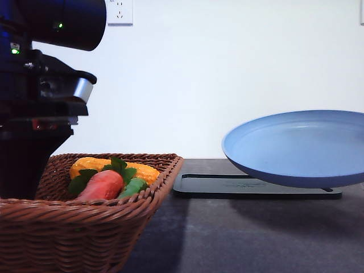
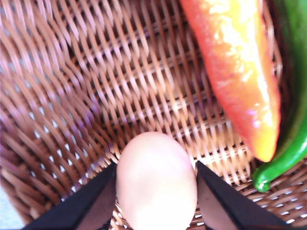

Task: Transfer egg from basket to plate and serve

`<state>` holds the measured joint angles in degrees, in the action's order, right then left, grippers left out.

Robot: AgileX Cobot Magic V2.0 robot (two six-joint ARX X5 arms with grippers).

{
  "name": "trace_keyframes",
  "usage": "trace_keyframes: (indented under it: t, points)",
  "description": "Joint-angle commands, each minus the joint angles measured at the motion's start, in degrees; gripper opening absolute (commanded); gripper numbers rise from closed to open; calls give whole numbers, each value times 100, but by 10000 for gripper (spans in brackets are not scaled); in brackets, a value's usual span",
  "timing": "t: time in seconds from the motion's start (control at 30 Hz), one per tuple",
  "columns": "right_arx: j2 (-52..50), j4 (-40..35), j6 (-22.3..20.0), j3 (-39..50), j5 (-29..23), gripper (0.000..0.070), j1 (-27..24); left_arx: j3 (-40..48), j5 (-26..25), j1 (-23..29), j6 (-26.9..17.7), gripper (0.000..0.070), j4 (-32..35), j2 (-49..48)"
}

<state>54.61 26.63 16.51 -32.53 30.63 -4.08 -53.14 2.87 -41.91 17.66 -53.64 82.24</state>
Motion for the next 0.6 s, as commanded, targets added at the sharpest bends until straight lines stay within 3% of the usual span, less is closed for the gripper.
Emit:
trace_keyframes:
  t: [0.0, 0.3, 0.57]
  points:
    - [24, -44, 113, -70, 185, 0, 35, -274, 40, -55, -92, 151, 45, 66]
    - [30, 83, 340, -70, 520, 0, 507, -1621, 35, -317, -221, 151, -13, 37]
    - [39, 75, 550, -70, 520, 0, 1324, -2223, 33, -1061, -269, 151, 1145, 39]
